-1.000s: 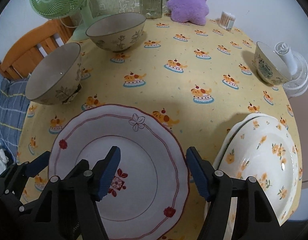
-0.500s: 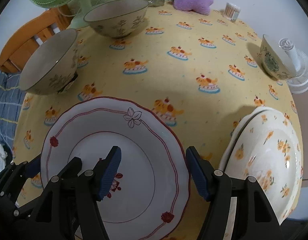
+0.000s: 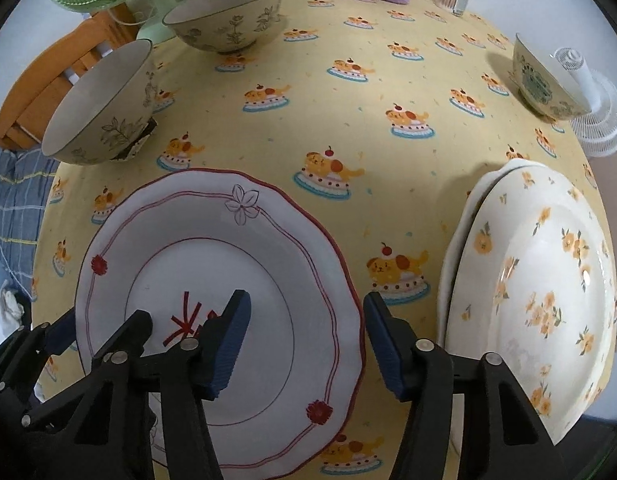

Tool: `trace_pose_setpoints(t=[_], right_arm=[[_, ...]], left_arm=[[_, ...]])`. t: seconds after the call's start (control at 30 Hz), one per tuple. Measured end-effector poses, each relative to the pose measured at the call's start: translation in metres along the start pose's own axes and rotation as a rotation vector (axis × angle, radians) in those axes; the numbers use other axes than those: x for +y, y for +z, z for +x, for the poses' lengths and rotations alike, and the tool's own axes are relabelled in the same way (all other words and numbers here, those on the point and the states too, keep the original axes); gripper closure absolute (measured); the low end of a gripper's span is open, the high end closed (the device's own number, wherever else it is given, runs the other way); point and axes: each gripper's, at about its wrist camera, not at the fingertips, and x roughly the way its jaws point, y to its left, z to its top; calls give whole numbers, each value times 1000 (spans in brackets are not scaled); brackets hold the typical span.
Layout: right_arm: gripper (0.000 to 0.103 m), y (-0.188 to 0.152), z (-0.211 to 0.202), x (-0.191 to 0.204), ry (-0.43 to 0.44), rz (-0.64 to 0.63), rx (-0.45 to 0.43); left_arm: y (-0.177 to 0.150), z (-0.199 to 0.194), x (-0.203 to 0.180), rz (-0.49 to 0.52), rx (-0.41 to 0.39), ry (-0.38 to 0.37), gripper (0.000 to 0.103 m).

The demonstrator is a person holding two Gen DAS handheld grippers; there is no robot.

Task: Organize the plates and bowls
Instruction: 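Move the right gripper to the red-rimmed white plate and grasp its rim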

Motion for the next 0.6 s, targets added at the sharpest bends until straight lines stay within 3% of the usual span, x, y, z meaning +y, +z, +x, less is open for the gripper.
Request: trace_pose_setpoints(t=[0.3,0.6], right_arm=[[46,-1,-3,4,-40,-7,14],[46,-9,-27,1,-69,-7,-3]], left_arm=[[0,-2,-2,12,33,-15,50],[-3,-22,-2,14,16,-44,50]])
